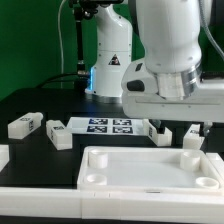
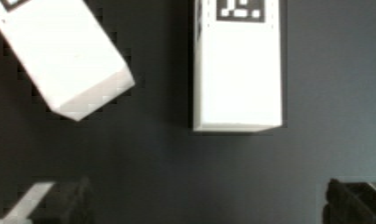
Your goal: Assemble desk
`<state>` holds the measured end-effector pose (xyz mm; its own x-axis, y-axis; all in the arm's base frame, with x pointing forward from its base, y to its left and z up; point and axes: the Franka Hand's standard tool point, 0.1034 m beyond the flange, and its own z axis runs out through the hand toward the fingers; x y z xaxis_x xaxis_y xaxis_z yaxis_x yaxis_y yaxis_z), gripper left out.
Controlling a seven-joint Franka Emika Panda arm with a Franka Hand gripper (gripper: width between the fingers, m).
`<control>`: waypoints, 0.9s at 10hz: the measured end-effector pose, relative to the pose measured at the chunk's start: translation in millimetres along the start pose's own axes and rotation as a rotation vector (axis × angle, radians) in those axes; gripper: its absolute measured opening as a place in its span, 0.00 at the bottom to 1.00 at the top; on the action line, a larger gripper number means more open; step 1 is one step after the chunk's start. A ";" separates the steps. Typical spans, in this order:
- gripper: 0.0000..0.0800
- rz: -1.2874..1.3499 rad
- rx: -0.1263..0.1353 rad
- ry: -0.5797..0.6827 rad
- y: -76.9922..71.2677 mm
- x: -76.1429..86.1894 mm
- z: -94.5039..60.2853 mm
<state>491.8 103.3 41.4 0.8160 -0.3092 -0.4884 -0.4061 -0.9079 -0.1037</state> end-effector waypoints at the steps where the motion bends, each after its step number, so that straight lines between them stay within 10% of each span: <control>1: 0.81 0.011 0.011 -0.066 -4.5 -1.9 0.1; 9: 0.81 0.010 -0.003 -0.519 -5.9 -7.0 18.4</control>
Offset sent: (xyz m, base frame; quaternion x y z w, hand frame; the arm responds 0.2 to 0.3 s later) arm 0.0000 0.0000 0.0000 0.0000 -0.1296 0.0000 0.9916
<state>480.9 116.1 29.5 0.5002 -0.1380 -0.8548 -0.4111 -0.9067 -0.0942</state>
